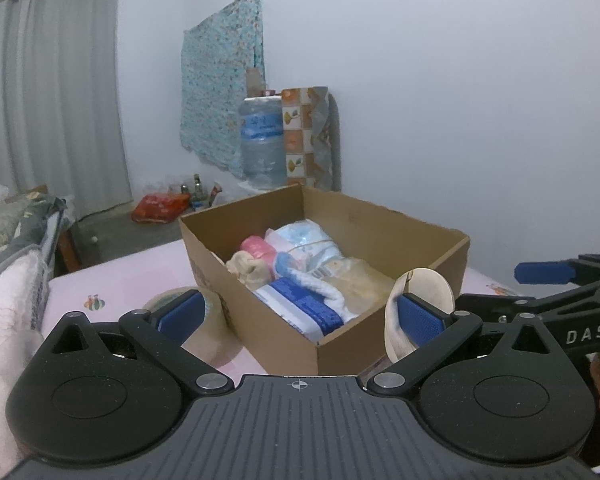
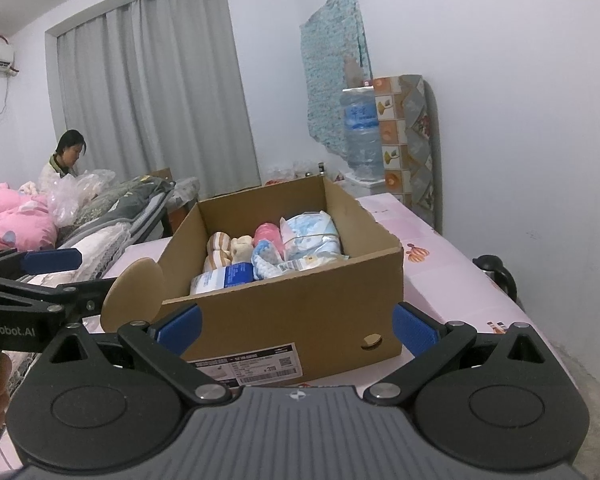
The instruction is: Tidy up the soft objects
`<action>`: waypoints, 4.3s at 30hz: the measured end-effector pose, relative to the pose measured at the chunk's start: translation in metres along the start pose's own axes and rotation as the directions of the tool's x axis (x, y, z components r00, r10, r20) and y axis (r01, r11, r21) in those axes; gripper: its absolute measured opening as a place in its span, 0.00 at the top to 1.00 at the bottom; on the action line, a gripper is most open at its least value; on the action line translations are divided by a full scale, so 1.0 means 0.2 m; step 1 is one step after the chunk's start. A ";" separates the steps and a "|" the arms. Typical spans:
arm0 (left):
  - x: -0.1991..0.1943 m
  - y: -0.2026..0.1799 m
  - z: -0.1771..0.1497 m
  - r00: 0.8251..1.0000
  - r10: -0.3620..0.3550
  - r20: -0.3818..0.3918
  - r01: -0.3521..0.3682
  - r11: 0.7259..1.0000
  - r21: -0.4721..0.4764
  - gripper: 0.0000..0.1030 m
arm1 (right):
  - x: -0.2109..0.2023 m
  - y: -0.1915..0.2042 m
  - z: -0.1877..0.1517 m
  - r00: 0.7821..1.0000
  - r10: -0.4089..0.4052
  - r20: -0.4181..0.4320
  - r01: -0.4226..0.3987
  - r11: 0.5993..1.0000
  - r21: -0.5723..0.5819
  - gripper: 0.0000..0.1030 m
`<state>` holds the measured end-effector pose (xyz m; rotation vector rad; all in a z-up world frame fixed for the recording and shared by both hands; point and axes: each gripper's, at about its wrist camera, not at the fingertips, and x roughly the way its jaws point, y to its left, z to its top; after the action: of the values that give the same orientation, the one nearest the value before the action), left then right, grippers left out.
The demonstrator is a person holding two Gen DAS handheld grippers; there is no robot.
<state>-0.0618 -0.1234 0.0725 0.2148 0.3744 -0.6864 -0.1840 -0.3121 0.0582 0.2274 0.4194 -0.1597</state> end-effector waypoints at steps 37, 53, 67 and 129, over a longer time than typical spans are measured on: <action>0.00 -0.01 0.00 0.999 0.039 0.006 -0.039 0.999 0.019 0.00 | -0.01 0.02 0.01 1.000 0.010 -0.004 -0.010 1.000 -0.009 0.73; 0.01 0.00 0.00 0.999 0.042 0.004 -0.042 0.999 0.014 0.00 | -0.01 0.02 0.02 1.000 0.011 -0.005 -0.011 1.000 -0.008 0.73; 0.01 0.00 0.00 0.999 0.042 0.003 -0.042 0.999 0.013 0.00 | 0.01 0.01 0.01 1.000 0.012 -0.007 -0.012 1.000 -0.005 0.73; 0.02 -0.03 -0.01 1.000 0.029 -0.010 -0.029 0.999 0.017 0.00 | 0.01 -0.01 0.01 1.000 -0.018 -0.004 0.018 1.000 0.002 0.73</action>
<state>-0.0638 -0.1299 0.0680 0.2395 0.3745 -0.6600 -0.1827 -0.3142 0.0582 0.2265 0.4248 -0.1771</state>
